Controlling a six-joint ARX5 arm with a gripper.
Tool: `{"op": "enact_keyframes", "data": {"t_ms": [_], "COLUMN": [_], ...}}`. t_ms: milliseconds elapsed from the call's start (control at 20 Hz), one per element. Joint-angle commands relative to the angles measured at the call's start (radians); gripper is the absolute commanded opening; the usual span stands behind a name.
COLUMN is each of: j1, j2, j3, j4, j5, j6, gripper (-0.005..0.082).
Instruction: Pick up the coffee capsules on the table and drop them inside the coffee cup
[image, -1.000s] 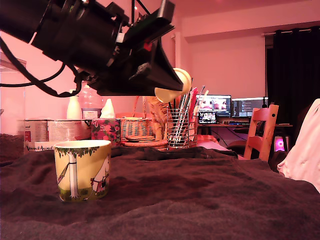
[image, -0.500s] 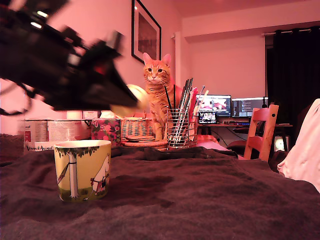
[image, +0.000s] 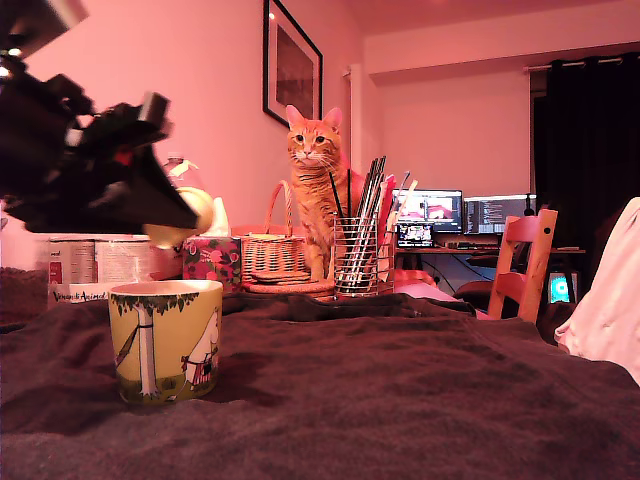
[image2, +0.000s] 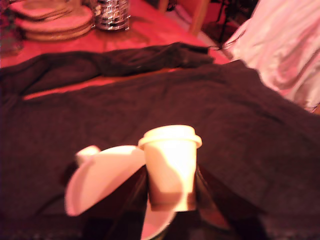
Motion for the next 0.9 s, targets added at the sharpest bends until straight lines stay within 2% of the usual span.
{"op": "enact_keyframes", "data": {"t_ms": [0, 300, 450, 650, 850], "j1": [0.033, 0.173, 0.202, 0.201, 0.201], "j2": [-0.004, -0.008, -0.008, -0.008, -0.008], "j3": [-0.021, -0.021, -0.021, 0.01, 0.073], "j4": [-0.012, -0.035, -0.042, -0.099, -0.201], "j5": [0.026, 0.14, 0.195, 0.227, 0.226], "j6": [0.012, 0.012, 0.026, 0.031, 0.043], "gripper": [0.0177, 0.0177, 0.0177, 0.0177, 0.0177]}}
